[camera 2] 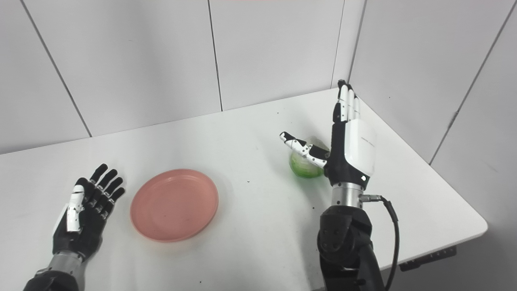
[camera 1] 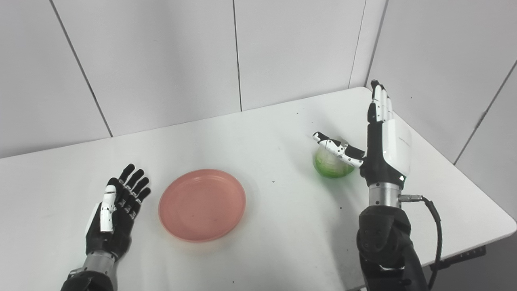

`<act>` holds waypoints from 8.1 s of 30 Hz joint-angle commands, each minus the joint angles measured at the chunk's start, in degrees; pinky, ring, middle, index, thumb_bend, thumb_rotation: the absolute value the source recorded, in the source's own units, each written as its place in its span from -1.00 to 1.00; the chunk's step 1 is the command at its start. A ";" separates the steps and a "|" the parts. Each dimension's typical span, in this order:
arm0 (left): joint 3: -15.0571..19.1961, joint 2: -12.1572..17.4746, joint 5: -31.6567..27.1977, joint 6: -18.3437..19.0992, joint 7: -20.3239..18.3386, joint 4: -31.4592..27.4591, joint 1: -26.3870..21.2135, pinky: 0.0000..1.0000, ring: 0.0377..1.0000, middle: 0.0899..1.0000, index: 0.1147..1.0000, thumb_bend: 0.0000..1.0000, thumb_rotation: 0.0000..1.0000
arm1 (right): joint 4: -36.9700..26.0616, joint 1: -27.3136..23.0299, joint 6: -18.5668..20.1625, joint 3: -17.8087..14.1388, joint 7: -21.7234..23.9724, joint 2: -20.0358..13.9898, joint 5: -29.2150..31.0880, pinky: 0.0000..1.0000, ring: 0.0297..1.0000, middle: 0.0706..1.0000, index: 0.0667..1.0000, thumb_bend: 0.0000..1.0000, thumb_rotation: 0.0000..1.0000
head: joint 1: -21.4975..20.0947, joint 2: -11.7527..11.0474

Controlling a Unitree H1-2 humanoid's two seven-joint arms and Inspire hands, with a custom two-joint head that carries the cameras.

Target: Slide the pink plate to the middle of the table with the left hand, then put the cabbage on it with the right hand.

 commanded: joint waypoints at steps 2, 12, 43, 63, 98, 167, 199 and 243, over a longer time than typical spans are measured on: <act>0.71 1.12 0.28 2.26 0.80 3.76 2.17 0.84 0.82 0.82 0.78 -0.14 1.00 | 0.84 -0.76 0.49 -0.47 -0.83 -0.09 1.73 0.49 0.92 1.00 1.00 1.00 0.04 | -0.21 0.04; 0.95 1.61 -0.27 2.77 0.13 3.19 2.41 0.85 0.81 0.81 0.77 -0.16 1.00 | 7.46 -1.15 -0.82 0.80 -4.45 0.18 4.91 0.64 0.95 1.00 1.00 1.00 0.10 | -0.92 0.69; 0.65 4.04 -1.78 4.85 -1.26 0.23 3.81 0.83 0.80 0.80 0.75 -0.15 1.00 | 16.64 -6.36 4.14 2.31 -6.34 -2.47 7.10 0.53 0.90 1.00 1.00 1.00 0.01 | -1.74 3.10; 0.81 4.36 -1.74 6.31 -1.39 -1.37 4.38 0.82 0.79 0.79 0.75 -0.16 1.00 | 20.62 -10.82 7.40 3.38 -5.19 -2.22 6.95 0.25 0.76 1.00 1.00 1.00 -0.13 | -1.54 3.73; -0.28 4.20 -1.21 7.32 -1.73 -4.84 6.06 0.85 0.83 0.83 0.77 -0.11 1.00 | 25.30 -14.70 7.43 0.18 11.20 -1.79 -2.06 0.62 0.91 1.00 1.00 1.00 -0.37 | 0.62 4.71; -5.66 -3.99 6.25 7.45 7.28 -11.12 7.71 0.80 0.80 0.81 0.79 -0.14 1.00 | 12.00 -16.17 6.24 15.12 8.50 -3.04 16.38 -0.16 -0.23 -0.10 -0.05 0.04 -1.00 | 17.93 3.57; -7.94 -9.57 11.02 8.29 12.39 -11.79 6.23 0.74 0.77 0.78 0.75 -0.18 1.00 | 24.79 -20.74 3.11 26.67 12.73 1.00 15.83 -0.14 -0.22 -0.07 -0.08 0.04 -1.00 | 26.08 6.08; -7.38 -9.62 10.77 9.42 12.34 -12.84 6.19 0.71 0.80 0.81 0.74 -0.21 1.00 | 14.81 -20.62 1.39 32.93 27.17 -7.60 7.27 0.88 1.00 1.00 1.00 1.00 0.06 | 25.47 6.38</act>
